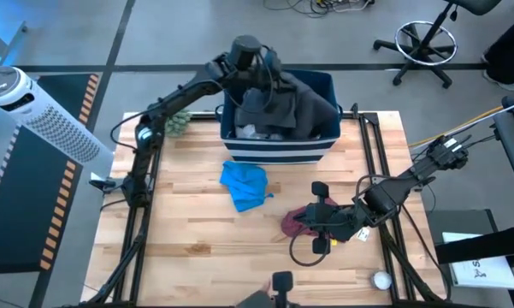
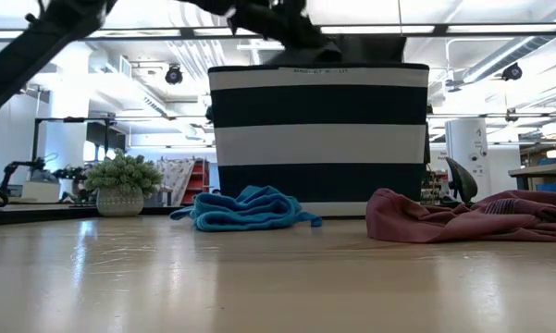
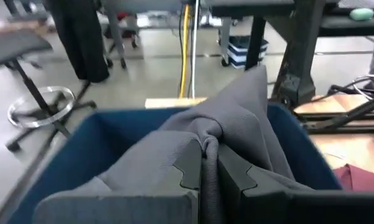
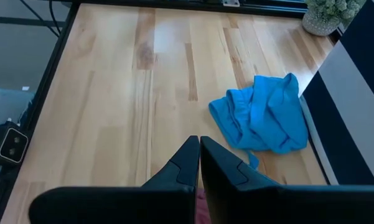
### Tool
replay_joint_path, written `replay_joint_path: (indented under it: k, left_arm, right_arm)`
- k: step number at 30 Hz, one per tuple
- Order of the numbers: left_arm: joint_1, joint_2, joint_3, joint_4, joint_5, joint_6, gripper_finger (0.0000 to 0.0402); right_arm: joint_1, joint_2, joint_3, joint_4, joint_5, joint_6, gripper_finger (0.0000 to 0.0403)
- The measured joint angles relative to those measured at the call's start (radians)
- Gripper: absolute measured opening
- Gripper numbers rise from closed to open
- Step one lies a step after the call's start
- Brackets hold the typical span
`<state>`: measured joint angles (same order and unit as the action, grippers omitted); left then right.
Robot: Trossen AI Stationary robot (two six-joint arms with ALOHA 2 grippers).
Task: Sort clothes
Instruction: Put the black shorts into the blue laundry organizer
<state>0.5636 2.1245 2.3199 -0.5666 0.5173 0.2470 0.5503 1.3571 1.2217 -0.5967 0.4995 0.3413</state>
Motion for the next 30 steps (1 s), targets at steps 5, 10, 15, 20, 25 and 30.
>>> replay_joint_path:
  k: [5,10,15,20,25,30]
  left_arm:
    - [0.000,0.058,-0.001,-0.040,-0.005,-0.018,0.0028]
    - [0.002,0.065,-0.002,-0.121,-0.049,-0.016,0.0077]
    - [0.002,0.033,-0.002,-0.220,-0.145,0.034,0.0137]
    - [0.002,-0.034,-0.002,-0.281,-0.217,0.059,0.0200]
    - [0.002,-0.109,-0.007,-0.347,-0.235,0.080,0.0242]
    - [0.001,-0.245,-0.119,-0.311,-0.236,0.084,0.0240]
  right_arm:
    - [0.000,0.000,0.000,0.000,-0.001,0.002,0.0000]
    - [0.001,0.000,0.000,-0.001,-0.001,0.009,0.0000]
    - [0.002,0.000,-0.001,-0.001,-0.002,0.008,0.0000]
    - [0.002,0.000,-0.001,0.000,-0.002,0.001,0.0000]
    - [-0.007,-0.006,-0.001,0.003,0.036,-0.020,0.0000]
    - [-0.056,-0.049,0.027,0.003,0.083,-0.081,0.0000]
